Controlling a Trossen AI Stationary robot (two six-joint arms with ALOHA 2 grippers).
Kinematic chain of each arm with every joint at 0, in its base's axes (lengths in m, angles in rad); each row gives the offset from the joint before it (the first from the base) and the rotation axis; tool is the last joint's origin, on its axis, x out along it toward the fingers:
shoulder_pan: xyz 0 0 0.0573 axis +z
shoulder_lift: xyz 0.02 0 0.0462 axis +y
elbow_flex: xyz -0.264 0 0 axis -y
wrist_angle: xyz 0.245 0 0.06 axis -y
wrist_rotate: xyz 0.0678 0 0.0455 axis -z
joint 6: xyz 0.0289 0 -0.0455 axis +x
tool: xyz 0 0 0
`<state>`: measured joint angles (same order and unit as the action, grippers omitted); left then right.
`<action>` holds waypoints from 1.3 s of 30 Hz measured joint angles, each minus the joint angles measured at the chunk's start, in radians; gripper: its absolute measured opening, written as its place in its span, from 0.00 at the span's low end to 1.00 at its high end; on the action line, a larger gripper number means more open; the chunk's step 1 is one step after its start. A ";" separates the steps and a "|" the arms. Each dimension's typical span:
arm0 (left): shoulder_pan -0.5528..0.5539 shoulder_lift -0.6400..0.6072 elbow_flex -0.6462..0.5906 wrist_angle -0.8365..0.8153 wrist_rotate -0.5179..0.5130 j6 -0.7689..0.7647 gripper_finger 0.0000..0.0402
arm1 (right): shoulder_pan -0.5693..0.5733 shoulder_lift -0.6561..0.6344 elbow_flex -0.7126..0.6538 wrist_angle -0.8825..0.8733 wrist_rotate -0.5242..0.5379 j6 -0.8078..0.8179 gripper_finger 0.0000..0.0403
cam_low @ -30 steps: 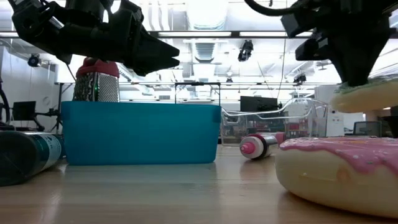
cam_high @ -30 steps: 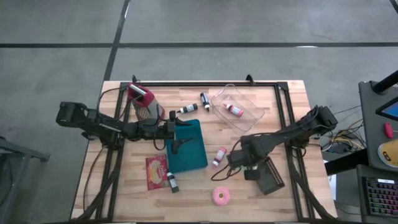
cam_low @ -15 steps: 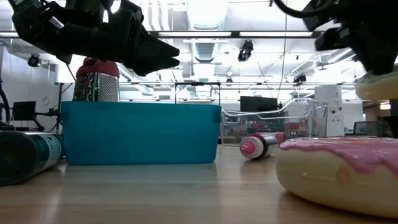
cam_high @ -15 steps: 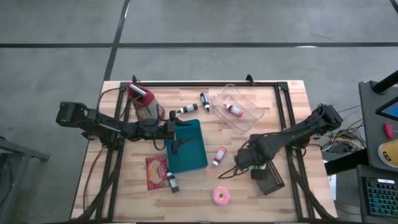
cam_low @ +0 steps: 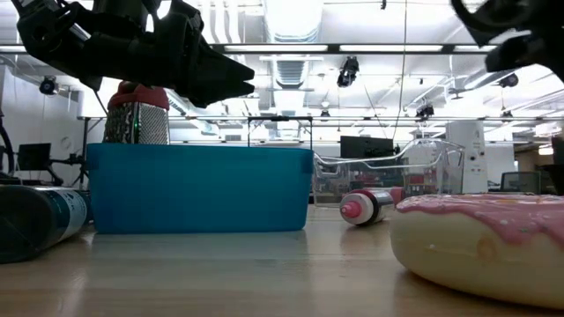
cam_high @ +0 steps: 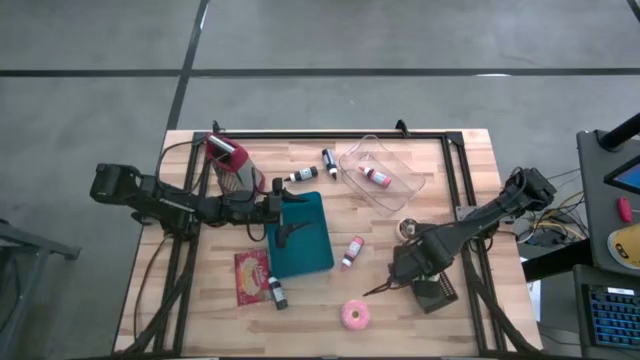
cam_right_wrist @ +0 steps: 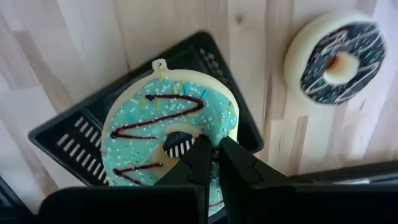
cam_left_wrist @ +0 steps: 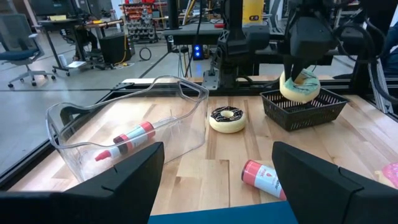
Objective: Pick & Place Food Item
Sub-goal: Put the green donut into the black bin
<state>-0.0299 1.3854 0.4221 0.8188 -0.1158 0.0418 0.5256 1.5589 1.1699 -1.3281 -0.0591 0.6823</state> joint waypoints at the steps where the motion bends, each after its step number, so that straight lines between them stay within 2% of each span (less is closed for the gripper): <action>1: 0.000 0.000 0.000 0.000 0.000 0.000 0.76 | 0.007 0.000 -0.007 0.000 -0.002 0.011 0.03; 16: 0.000 0.000 0.000 0.003 0.000 0.000 0.76 | 0.062 0.000 -0.127 0.123 -0.047 0.078 0.03; 30: 0.000 0.000 0.000 0.003 0.000 0.000 0.76 | 0.061 0.000 -0.173 0.220 -0.055 0.066 0.03; 39: 0.000 0.000 0.000 0.003 0.000 0.000 0.76 | 0.061 0.000 -0.174 0.221 -0.054 0.068 0.04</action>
<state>-0.0297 1.3857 0.4221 0.8223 -0.1159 0.0418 0.5869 1.5589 0.9962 -1.1067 -0.1133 0.7499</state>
